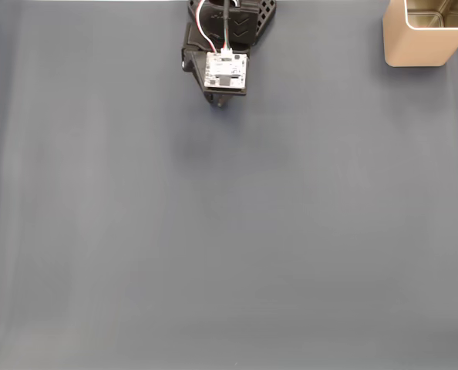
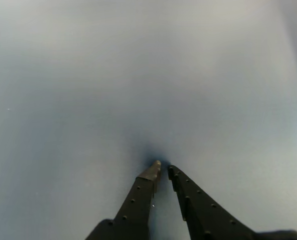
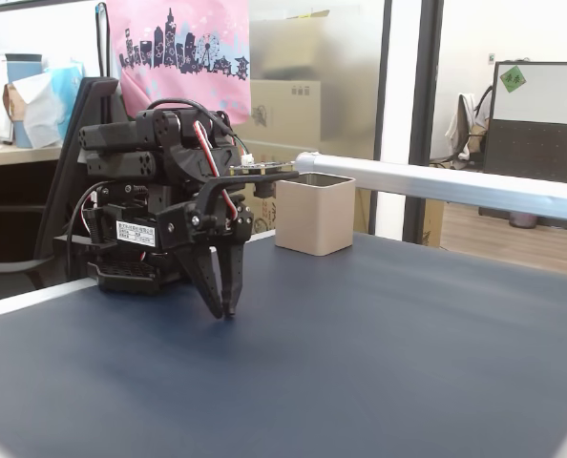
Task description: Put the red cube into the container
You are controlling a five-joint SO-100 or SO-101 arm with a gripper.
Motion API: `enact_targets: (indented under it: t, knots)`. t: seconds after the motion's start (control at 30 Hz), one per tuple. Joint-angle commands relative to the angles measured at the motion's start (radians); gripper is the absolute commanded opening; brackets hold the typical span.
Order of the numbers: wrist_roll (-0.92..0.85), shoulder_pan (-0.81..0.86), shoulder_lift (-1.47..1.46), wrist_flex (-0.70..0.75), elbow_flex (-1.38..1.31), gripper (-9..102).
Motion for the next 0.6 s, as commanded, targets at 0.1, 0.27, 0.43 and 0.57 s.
enact_targets:
  t: [0.1, 0.27, 0.43, 0.57]
  knots:
    - [0.015, -0.009, 0.084, 0.025, 0.015, 0]
    - [0.012, -0.015, 0.086, 0.025, 0.015, 1]
    - [0.012, -0.015, 0.086, 0.025, 0.015, 1]
    - [0.012, -0.015, 0.086, 0.025, 0.015, 1]
